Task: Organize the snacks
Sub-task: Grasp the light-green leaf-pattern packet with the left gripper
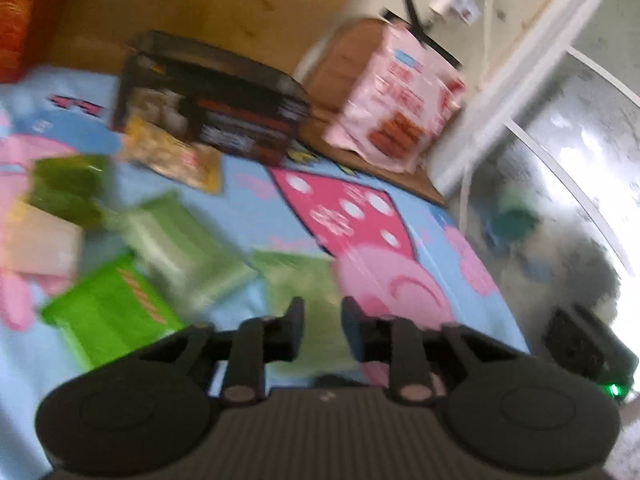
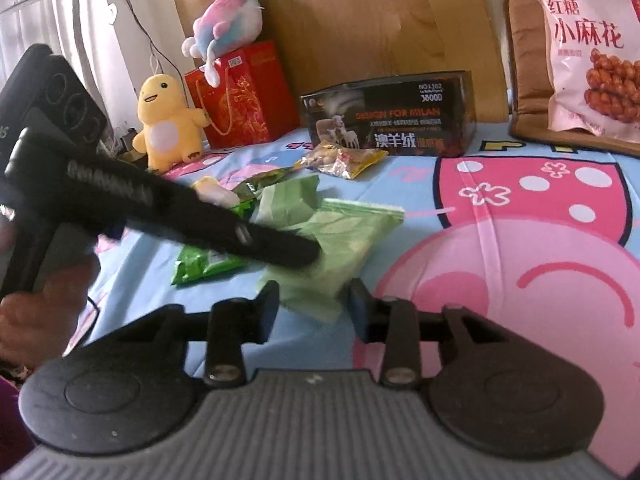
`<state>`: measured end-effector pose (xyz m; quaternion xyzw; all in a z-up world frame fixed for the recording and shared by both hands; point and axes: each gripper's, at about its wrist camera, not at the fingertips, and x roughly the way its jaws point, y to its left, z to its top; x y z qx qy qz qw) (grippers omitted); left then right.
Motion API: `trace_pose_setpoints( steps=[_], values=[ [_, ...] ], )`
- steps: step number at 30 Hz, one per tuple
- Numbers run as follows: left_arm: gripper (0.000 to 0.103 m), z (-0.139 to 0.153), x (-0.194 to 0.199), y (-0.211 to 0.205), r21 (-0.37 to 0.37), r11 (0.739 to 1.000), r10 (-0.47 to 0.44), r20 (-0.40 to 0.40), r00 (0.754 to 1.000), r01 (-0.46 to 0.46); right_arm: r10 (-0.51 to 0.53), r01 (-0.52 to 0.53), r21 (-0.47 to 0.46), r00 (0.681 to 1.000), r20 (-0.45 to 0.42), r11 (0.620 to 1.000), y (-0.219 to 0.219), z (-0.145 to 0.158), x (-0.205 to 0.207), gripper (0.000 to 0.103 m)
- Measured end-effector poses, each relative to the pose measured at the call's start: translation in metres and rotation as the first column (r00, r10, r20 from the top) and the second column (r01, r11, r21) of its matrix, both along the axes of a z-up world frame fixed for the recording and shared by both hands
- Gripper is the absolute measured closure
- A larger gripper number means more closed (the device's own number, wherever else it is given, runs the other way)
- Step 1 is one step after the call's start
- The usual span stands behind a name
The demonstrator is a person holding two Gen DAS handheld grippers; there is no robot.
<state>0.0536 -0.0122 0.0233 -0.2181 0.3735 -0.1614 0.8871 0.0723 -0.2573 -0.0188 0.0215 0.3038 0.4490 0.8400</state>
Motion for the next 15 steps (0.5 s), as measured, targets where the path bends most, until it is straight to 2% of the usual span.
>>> trace_pose_setpoints(
  steps=[2,5,8,11,12,15],
  values=[
    [0.077,-0.006,0.006,0.006,-0.014,1.0,0.007,-0.033,0.999,-0.008,0.006,-0.006,-0.008,1.0,0.013,1.0,0.002,0.0,-0.003,0.052],
    [0.077,-0.025,0.018,0.0,-0.031,0.999,-0.04,-0.104,0.994,0.037,0.009,-0.006,-0.05,0.998,0.057,0.999,0.009,0.001,-0.009,0.049],
    [0.077,-0.026,0.019,-0.004,-0.031,0.998,-0.052,-0.072,0.996,0.049,-0.008,0.017,-0.094,0.995,0.102,0.995,0.019,0.001,-0.013,0.049],
    [0.078,-0.023,0.019,0.002,-0.068,0.997,-0.053,-0.088,0.995,0.047,-0.034,0.052,-0.125,0.99,0.137,0.991,0.026,0.001,-0.014,0.058],
    [0.078,-0.02,0.018,0.003,-0.072,0.996,-0.055,-0.079,0.995,0.049,-0.048,0.068,-0.129,0.988,0.149,0.989,0.026,0.002,-0.015,0.063],
    [0.078,-0.005,0.021,0.006,-0.073,0.996,-0.055,-0.026,0.998,0.053,-0.074,0.09,-0.098,0.985,0.157,0.991,0.022,0.008,-0.015,0.064]
  ],
)
